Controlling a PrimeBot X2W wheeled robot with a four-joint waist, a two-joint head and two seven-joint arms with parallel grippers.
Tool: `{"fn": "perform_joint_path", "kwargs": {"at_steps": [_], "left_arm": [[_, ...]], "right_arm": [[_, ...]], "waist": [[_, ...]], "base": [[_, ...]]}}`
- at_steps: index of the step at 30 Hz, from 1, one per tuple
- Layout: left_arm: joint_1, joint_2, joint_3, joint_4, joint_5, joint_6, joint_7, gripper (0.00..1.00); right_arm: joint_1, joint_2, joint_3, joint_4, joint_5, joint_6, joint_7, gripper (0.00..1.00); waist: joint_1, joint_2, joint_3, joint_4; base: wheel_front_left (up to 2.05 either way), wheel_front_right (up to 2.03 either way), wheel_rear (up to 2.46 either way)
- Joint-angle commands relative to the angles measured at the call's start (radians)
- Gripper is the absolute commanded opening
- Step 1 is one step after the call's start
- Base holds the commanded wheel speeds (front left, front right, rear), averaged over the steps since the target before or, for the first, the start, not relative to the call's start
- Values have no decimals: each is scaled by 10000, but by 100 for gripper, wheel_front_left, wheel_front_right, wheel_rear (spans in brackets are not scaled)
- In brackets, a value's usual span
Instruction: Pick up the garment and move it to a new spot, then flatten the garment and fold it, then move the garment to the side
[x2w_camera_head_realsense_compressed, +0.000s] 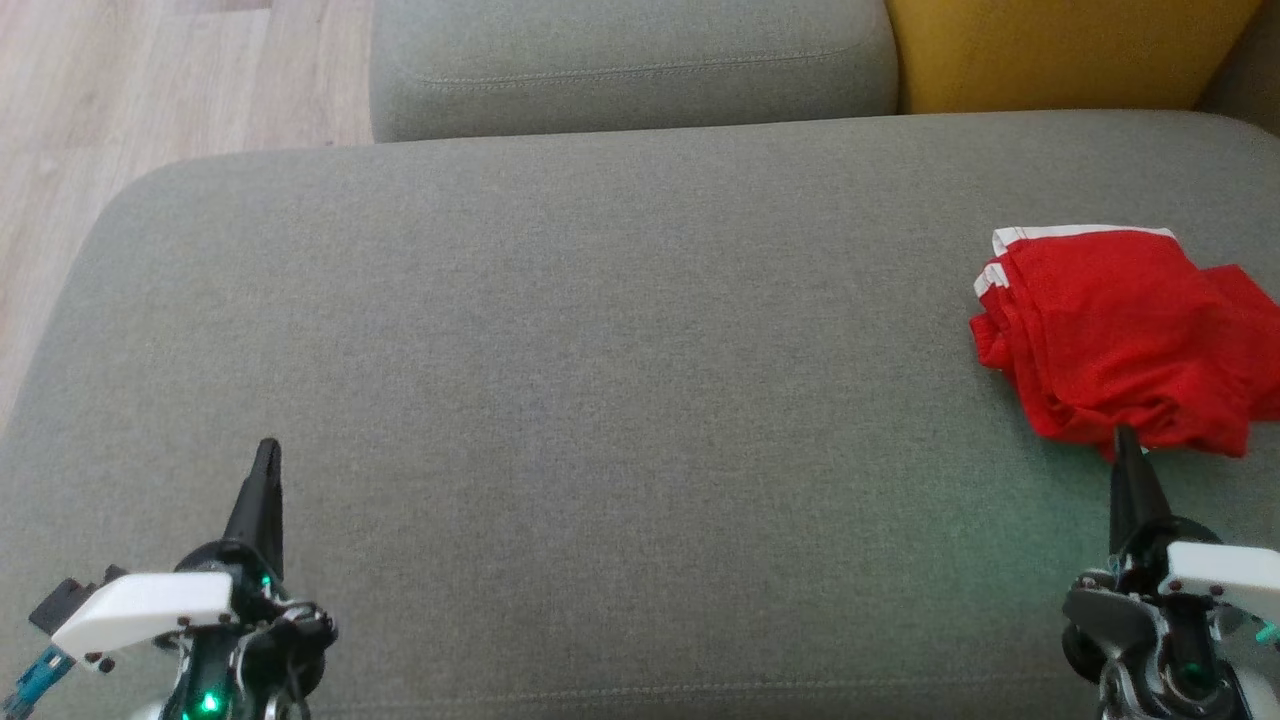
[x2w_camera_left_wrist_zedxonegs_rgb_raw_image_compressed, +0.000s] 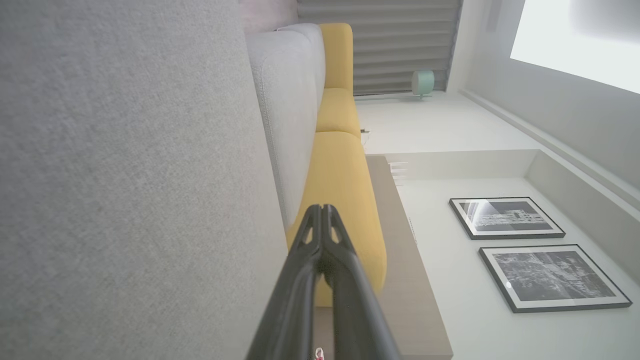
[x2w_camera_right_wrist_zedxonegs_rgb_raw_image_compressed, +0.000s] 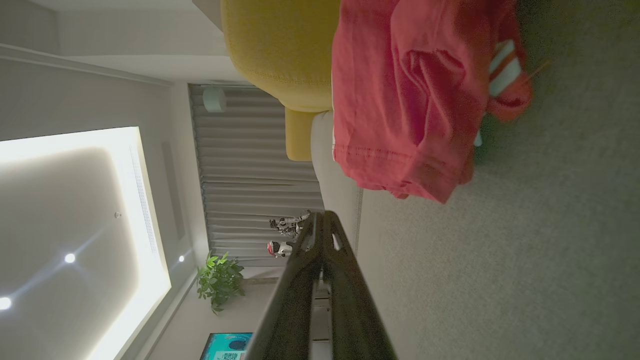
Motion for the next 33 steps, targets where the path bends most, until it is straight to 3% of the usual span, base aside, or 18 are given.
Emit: {"fn": "perform_joint_path", "kwargs": {"at_steps": [1,33], "left_arm": [[-591,48,409,-276,-248,-103,92,0],[-629,-42,561,-251,-462,-150,205,0]], "right_arm": [[-598,-103,189,-280,308,-7,57,0],[-637,-104,185,-234,608,-7,61,0]], "waist": [[0,0,3,-7],[0,0,9,-26]], "base": [[0,0,0],[0,0,0]]}}
